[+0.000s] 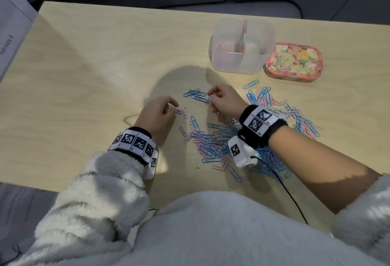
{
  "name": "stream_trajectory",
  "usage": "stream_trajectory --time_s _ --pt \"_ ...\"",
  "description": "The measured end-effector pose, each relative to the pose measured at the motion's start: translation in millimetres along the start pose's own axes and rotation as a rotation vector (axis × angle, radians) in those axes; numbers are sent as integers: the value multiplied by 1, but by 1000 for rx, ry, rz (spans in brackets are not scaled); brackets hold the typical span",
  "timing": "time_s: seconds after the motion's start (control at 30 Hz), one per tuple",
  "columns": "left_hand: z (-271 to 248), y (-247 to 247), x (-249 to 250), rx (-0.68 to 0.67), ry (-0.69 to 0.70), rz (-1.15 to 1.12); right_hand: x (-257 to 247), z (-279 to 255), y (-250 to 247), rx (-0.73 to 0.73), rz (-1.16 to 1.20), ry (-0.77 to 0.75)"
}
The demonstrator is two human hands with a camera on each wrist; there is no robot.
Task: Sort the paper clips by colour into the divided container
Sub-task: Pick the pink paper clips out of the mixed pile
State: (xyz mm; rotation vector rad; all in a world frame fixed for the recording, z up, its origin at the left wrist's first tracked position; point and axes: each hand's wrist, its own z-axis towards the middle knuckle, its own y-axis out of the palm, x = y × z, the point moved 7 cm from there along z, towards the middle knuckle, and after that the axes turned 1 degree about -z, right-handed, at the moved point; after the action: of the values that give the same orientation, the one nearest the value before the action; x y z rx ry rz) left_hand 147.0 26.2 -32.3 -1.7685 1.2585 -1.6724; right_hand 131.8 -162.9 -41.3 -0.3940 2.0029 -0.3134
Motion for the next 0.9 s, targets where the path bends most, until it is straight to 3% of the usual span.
stream_trajectory --time_s 0.07,0.13,0.27,0.33,0.47,0.6,0.8,0.9 --pt "-3 7 7 -17 38 9 4 8 -1 25 156 96" --pt "-3 9 12 -3 47 6 0 13 5 44 168 109" --pt "3 15 23 5 22 52 -13 15 12 51 -386 -54" --pt "6 19 25 -3 -8 79 -16 17 13 41 -502 -76" --pt "9 25 27 -69 -51 29 -10 19 3 20 -295 -40" --pt "11 15 14 -43 -101 -209 -9 16 -21 169 -337 -60" --pt "16 -16 -29 51 -321 -587 -15 20 6 17 -525 -98" --pt "12 -19 -42 54 -415 -738 -13 23 4 -22 -339 -46"
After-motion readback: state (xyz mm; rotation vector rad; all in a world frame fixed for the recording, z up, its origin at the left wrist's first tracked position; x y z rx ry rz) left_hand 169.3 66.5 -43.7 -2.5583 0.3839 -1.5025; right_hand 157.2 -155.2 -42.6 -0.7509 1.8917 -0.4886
